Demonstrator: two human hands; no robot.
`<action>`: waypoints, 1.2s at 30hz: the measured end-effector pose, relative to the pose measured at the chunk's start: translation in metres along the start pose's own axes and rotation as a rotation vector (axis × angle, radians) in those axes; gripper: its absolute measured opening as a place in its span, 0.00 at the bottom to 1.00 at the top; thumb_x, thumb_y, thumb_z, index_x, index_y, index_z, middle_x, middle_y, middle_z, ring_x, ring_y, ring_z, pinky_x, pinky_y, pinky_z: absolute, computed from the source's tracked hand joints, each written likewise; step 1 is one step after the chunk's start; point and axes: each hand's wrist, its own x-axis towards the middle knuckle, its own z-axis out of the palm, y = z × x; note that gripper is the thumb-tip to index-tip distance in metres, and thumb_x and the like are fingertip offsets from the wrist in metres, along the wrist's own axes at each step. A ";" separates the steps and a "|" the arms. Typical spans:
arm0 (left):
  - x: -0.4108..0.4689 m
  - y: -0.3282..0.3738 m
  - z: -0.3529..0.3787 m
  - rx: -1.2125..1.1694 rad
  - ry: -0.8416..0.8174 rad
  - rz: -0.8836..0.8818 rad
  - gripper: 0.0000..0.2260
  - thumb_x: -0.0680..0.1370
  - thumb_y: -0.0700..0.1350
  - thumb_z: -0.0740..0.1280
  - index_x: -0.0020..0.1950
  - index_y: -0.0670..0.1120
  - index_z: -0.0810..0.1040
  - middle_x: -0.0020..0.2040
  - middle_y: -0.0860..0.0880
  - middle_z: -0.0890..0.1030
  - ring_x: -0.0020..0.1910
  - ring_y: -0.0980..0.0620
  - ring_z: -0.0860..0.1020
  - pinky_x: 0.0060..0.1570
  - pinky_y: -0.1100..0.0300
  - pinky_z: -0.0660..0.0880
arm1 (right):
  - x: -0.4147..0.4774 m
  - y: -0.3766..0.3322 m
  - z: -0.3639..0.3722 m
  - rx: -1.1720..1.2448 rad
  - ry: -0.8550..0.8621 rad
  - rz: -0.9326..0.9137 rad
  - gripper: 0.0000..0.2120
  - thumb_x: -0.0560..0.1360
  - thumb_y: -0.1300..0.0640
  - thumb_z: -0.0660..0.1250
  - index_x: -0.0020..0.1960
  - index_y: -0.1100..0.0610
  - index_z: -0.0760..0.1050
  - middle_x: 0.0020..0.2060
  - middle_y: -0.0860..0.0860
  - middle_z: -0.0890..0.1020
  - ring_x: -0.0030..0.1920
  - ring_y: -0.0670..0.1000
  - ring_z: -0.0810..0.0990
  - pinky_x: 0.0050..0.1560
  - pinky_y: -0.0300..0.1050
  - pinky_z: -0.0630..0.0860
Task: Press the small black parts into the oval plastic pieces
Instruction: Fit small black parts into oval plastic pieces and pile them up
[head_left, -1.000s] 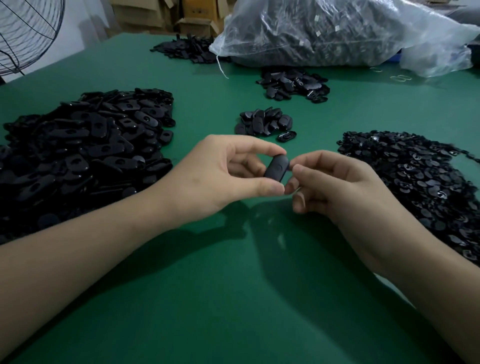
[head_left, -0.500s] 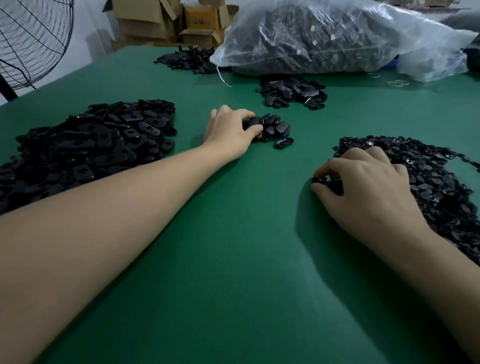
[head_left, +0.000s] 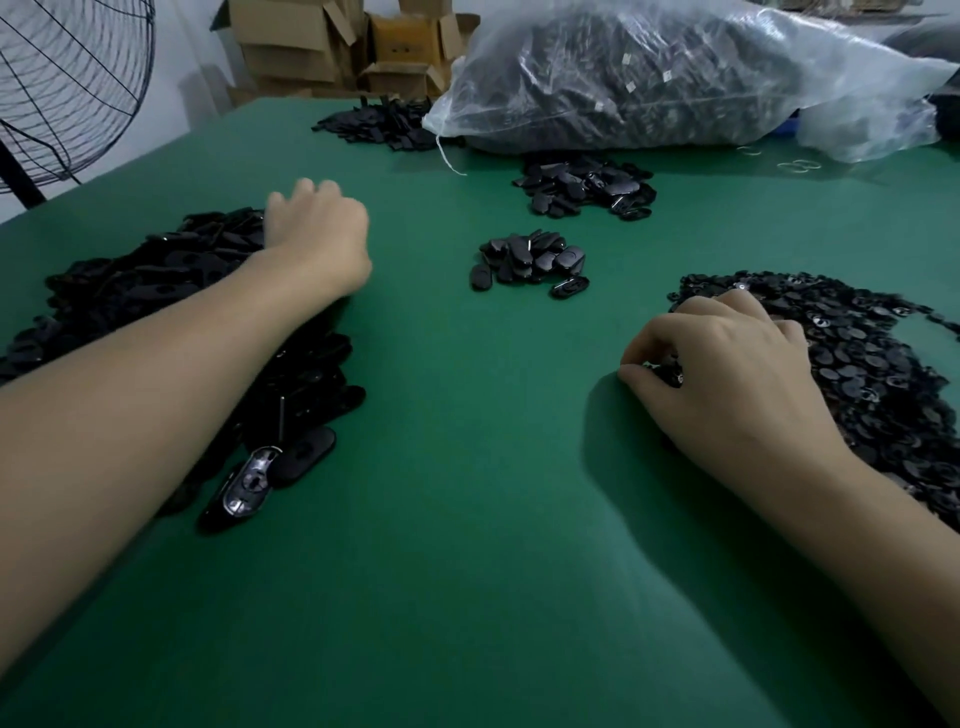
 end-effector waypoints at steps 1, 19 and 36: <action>0.000 -0.007 0.001 0.009 -0.015 -0.018 0.10 0.81 0.43 0.66 0.61 0.44 0.80 0.61 0.41 0.75 0.64 0.38 0.71 0.62 0.45 0.69 | 0.000 0.000 0.000 0.005 0.004 -0.006 0.03 0.77 0.50 0.70 0.46 0.47 0.82 0.45 0.46 0.78 0.56 0.53 0.71 0.51 0.51 0.60; -0.005 -0.031 -0.001 -0.215 0.023 0.075 0.22 0.75 0.25 0.63 0.60 0.44 0.84 0.57 0.39 0.83 0.57 0.35 0.80 0.59 0.43 0.79 | 0.002 0.001 0.005 0.072 0.015 -0.125 0.05 0.80 0.51 0.67 0.47 0.50 0.80 0.45 0.45 0.79 0.54 0.53 0.71 0.51 0.51 0.64; -0.021 -0.034 0.001 -0.129 0.094 0.113 0.05 0.77 0.44 0.74 0.49 0.54 0.84 0.46 0.50 0.84 0.48 0.42 0.79 0.41 0.54 0.72 | -0.003 -0.014 -0.002 0.445 0.028 -0.080 0.04 0.73 0.50 0.68 0.40 0.47 0.79 0.33 0.40 0.81 0.38 0.40 0.79 0.37 0.37 0.72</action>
